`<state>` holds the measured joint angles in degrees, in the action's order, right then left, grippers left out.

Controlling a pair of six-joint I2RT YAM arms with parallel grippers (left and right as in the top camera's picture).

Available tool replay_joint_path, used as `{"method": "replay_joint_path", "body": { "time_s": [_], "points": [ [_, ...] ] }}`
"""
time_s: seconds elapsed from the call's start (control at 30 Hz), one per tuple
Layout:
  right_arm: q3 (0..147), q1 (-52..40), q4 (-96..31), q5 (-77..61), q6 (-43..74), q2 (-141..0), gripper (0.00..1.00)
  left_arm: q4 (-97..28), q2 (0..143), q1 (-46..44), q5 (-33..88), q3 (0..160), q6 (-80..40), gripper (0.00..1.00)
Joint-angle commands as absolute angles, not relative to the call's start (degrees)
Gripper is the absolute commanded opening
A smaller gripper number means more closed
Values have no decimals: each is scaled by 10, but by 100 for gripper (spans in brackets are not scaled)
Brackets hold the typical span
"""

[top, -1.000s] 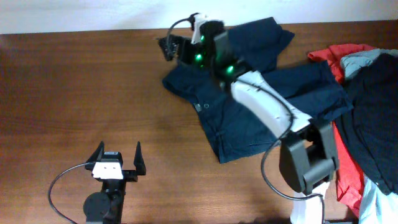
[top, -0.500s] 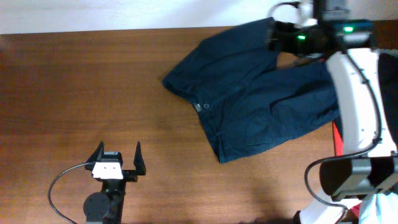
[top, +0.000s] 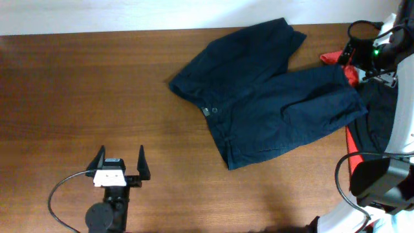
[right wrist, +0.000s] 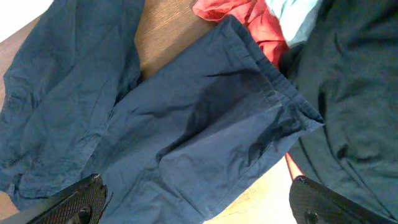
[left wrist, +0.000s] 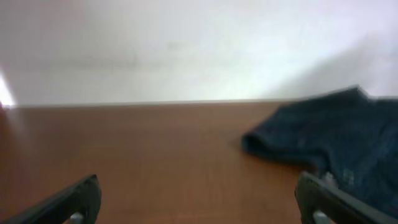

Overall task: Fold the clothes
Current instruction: 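Move the left gripper to the left waistband edge of the shorts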

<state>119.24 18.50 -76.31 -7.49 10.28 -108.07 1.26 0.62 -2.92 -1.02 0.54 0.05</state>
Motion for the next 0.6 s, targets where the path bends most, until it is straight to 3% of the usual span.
{"method": "replay_joint_path", "body": {
  "time_s": [0.0,0.23,0.57],
  "points": [
    [1195,188,-765,-70,97,-1083,99,72,4,-26,83,6,9,99],
    [1195,188,-765,-70,97,-1083,98,31,59,-26,129,101,0,99],
    [1195,188,-765,-70,97,-1083,98,-121,447,-27,223,412,-2,99]
  ]
}}
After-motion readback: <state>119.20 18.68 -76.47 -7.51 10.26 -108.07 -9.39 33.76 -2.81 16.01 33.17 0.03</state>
